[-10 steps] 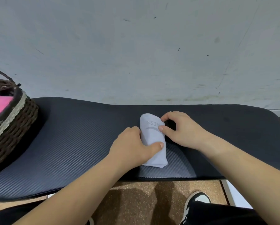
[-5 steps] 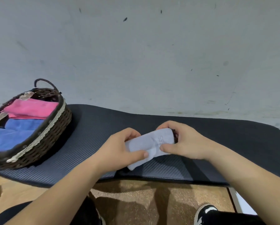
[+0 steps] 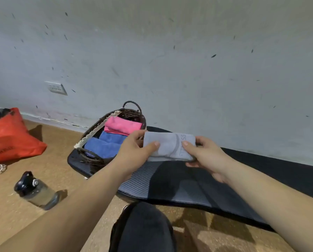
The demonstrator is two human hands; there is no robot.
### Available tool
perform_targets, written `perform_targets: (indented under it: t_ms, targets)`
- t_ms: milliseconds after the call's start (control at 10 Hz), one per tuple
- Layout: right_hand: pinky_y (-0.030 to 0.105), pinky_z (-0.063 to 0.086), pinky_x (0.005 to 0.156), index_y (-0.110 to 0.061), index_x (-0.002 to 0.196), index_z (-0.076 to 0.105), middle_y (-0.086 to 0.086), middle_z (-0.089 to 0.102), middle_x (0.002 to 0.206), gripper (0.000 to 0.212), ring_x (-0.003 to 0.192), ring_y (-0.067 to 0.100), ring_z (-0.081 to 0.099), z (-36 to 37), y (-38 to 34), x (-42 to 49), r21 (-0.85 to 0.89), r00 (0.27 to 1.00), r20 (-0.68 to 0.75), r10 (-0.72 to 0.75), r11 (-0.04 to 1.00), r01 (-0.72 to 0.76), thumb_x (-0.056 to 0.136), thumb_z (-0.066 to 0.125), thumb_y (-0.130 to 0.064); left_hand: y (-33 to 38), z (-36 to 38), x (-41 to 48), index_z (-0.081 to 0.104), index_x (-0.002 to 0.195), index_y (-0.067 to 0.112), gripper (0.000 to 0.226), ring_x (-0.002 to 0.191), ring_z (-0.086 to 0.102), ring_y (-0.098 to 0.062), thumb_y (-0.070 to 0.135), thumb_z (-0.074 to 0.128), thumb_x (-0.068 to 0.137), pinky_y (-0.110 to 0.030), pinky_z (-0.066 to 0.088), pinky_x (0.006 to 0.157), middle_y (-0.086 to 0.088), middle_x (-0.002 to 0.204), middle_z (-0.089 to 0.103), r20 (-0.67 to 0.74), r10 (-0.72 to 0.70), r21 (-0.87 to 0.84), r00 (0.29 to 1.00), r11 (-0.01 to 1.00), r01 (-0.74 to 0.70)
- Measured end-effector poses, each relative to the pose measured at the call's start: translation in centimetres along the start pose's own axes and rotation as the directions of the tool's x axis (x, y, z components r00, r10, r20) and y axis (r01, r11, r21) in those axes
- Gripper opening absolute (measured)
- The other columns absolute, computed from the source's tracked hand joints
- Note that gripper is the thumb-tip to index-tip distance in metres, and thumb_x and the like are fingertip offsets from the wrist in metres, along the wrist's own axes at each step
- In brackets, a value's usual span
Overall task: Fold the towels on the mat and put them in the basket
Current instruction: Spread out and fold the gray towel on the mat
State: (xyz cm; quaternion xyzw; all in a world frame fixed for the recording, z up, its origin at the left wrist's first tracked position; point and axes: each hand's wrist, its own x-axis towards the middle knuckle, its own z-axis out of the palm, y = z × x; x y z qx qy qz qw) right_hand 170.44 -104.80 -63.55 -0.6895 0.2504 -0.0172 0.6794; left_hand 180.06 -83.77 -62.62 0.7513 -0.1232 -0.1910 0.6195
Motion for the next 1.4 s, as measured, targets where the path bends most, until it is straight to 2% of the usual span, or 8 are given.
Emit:
perform_targets:
  t_ms: [200, 400, 500, 600, 800, 900, 1200, 1400]
  targets:
    - [0.041, 0.061, 0.09, -0.018, 0.144, 0.049, -0.004, 0.062, 0.113, 0.053, 0.104, 0.019, 0.065, 8.1, -4.9, 2.5, -0.203, 0.998, -0.047, -0.032, 0.979, 0.022, 0.1, 0.057, -0.047, 0.8, -10.0, 3.9, 0.059, 0.133, 0.027, 0.045, 0.1, 0.07, -0.02, 0.029, 0.075, 0.091, -0.042, 0.061, 0.087, -0.002, 0.111, 0.071, -0.258, 0.1, 0.25, 0.961, 0.968, -0.033]
    - [0.047, 0.057, 0.094, -0.029, 0.092, 0.056, -0.006, 0.06, 0.093, 0.012, 0.089, 0.016, 0.059, 11.8, -6.1, 3.0, -0.207, 1.0, 0.018, -0.024, 0.978, 0.027, 0.102, 0.057, -0.035, -0.5, -15.6, 6.7, 0.054, 0.141, 0.018, 0.053, 0.1, 0.067, -0.027, 0.028, 0.074, 0.092, -0.042, 0.058, 0.091, -0.013, 0.115, 0.067, -0.264, -0.022, 0.429, 0.964, 0.893, 0.138]
    - [0.048, 0.058, 0.092, -0.028, 0.1, 0.058, -0.005, 0.062, 0.099, 0.007, 0.092, 0.02, 0.063, 11.9, -5.4, 3.1, -0.226, 1.0, 0.027, -0.006, 0.974, 0.012, 0.1, 0.06, -0.034, -1.4, -16.2, 7.8, 0.057, 0.135, 0.014, 0.047, 0.106, 0.065, -0.027, 0.026, 0.073, 0.093, -0.04, 0.055, 0.095, -0.008, 0.118, 0.067, -0.198, -0.071, 0.514, 0.978, 0.842, 0.166]
    - [0.042, 0.059, 0.089, -0.019, 0.137, 0.054, -0.005, 0.063, 0.107, 0.04, 0.106, 0.024, 0.068, 11.3, -4.5, 3.3, -0.243, 0.999, 0.033, 0.037, 0.97, -0.028, 0.1, 0.061, -0.033, -1.5, -16.1, 9.6, 0.054, 0.138, 0.007, 0.052, 0.123, 0.058, -0.032, 0.028, 0.07, 0.093, -0.037, 0.047, 0.102, -0.012, 0.132, 0.062, -0.181, -0.056, 0.713, 0.982, 0.68, 0.17]
    - [0.04, 0.06, 0.09, -0.018, 0.145, 0.051, -0.004, 0.064, 0.112, 0.049, 0.105, 0.02, 0.068, 10.8, -4.2, 3.5, -0.23, 0.999, 0.009, 0.034, 0.973, -0.031, 0.099, 0.062, -0.031, -1.4, -14.4, 11.8, 0.052, 0.128, 0.013, 0.037, 0.118, 0.053, -0.036, 0.027, 0.061, 0.095, -0.039, 0.048, 0.086, -0.015, 0.127, 0.055, -0.152, -0.056, 0.951, 0.987, 0.263, 0.161]
    - [0.04, 0.06, 0.088, -0.018, 0.144, 0.052, -0.004, 0.064, 0.11, 0.047, 0.106, 0.021, 0.068, 10.8, -4.2, 3.6, -0.225, 0.999, 0.017, 0.031, 0.974, -0.027, 0.099, 0.062, -0.031, -1.6, -13.1, 11.9, 0.044, 0.14, 0.026, 0.05, 0.123, 0.045, -0.036, 0.019, 0.058, 0.092, -0.043, 0.049, 0.082, -0.011, 0.138, 0.042, -0.051, 0.168, 0.998, 0.984, 0.032, 0.046]
    - [0.041, 0.061, 0.087, -0.028, 0.113, 0.063, 0.002, 0.068, 0.11, 0.014, 0.11, 0.028, 0.069, 10.8, -3.6, 3.4, -0.244, 0.998, 0.053, 0.026, 0.97, -0.012, 0.099, 0.062, -0.03, -5.7, -9.2, 12.9, 0.01, 0.149, 0.059, 0.066, 0.153, 0.0, -0.044, 0.026, 0.044, 0.103, -0.078, 0.023, 0.109, 0.007, 0.167, 0.007, 0.115, -0.16, 0.991, 0.98, 0.085, -0.103]
    - [0.042, 0.062, 0.089, -0.028, 0.111, 0.064, -0.003, 0.067, 0.107, 0.012, 0.106, 0.022, 0.07, 9.9, -3.8, 2.4, -0.255, 0.999, 0.049, 0.018, 0.967, -0.004, 0.099, 0.062, -0.03, -4.6, -8.8, 12.2, 0.009, 0.153, 0.056, 0.061, 0.155, -0.003, -0.042, 0.03, 0.038, 0.106, -0.077, 0.014, 0.113, 0.005, 0.169, 0.005, 0.12, -0.155, 0.99, 0.981, 0.097, -0.105]
